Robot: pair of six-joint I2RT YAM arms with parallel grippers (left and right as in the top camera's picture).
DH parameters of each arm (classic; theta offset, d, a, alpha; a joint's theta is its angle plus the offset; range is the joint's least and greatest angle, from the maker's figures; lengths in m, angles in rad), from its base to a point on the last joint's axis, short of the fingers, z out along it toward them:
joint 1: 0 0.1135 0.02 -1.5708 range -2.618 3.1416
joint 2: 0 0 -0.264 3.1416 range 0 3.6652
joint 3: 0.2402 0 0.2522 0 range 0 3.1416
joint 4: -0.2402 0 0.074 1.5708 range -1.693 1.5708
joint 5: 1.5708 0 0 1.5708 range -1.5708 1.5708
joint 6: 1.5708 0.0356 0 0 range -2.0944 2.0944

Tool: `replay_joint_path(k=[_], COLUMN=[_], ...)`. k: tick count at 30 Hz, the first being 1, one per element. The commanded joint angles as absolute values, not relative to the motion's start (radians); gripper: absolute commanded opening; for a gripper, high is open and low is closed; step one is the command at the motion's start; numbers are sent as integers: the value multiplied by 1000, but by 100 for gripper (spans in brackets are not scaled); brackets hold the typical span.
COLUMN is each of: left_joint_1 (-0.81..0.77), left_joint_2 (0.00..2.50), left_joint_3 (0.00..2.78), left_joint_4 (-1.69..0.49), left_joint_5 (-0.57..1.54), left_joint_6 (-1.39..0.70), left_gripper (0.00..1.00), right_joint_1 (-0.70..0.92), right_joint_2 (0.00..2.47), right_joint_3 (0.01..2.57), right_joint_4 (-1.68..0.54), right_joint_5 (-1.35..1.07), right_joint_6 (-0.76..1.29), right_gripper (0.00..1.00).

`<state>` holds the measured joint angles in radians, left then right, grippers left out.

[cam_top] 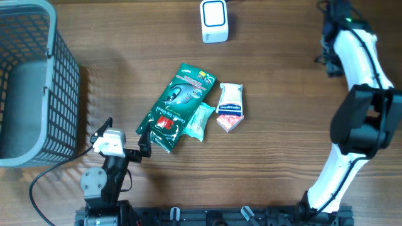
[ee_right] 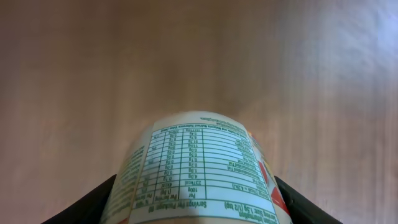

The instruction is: Scan the item barcode

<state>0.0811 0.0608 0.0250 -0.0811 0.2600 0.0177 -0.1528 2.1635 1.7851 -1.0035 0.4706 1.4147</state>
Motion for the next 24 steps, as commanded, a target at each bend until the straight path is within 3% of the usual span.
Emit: replay_joint_path(k=[1, 3, 5, 8, 11, 12, 14, 20, 24], left_joint_1=[87, 87, 87, 87, 87, 87, 87, 87, 87], left_joint_2=[56, 56, 56, 56, 56, 56, 56, 56, 56], left_joint_3=[20, 20, 20, 20, 20, 20, 20, 20, 20], left_joint_4=[-80, -80, -80, -80, -80, -80, -80, -80, -80], left_joint_5=[262, 262, 262, 262, 262, 262, 262, 262, 262], left_joint_6=[19, 19, 19, 19, 19, 19, 19, 19, 19], left_gripper=[100, 100, 100, 100, 100, 100, 100, 100, 100], right_joint_1=[-178, -167, -165, -179, -207, -223, -233, -233, -231], right_joint_2=[2152, 2152, 2152, 2152, 2150, 2146, 2132, 1915, 1711], right_joint_3=[1663, 1576, 1494, 1466, 1467, 1473, 1475, 1475, 1475], right_joint_4=[-974, -912, -854, -849, -854, -876, -879, -874, -879], right_joint_5=[333, 288, 274, 264, 261, 260, 259, 333, 366], right_joint_6=[1573, 1575, 1634, 1641, 1623, 1620, 1607, 1562, 1388], right_gripper=[45, 46, 57, 59, 79, 91, 100, 100, 100])
